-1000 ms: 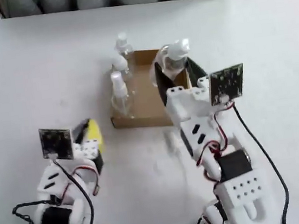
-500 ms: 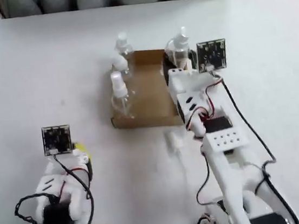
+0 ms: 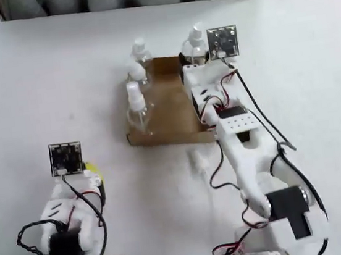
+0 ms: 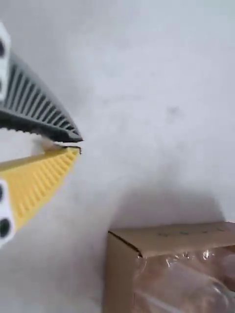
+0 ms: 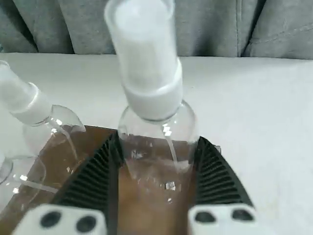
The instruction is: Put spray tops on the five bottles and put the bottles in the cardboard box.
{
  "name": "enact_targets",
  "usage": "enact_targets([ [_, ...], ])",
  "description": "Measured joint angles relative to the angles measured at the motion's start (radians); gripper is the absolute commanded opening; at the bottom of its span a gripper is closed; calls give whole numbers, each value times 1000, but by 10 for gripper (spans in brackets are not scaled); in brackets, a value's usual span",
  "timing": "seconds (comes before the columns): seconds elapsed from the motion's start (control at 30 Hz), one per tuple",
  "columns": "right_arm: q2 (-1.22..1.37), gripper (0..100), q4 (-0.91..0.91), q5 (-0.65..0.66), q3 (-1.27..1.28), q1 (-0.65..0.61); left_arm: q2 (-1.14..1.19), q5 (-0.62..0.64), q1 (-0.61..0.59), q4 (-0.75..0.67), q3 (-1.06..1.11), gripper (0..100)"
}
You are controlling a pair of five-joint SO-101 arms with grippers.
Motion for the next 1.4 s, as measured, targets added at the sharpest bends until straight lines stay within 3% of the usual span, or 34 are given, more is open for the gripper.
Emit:
enact_targets([
  [0.53,256,15,-80,2,-110,31,0,0,0,0,0,24],
  [1.1,284,16,-94,3,-127,29,0,0,0,0,0,24],
  [1.27,284,16,-94,114,-127,28,0,0,0,0,0,24],
  [1.4,284,16,-94,130,-127,28,0,0,0,0,0,24],
])
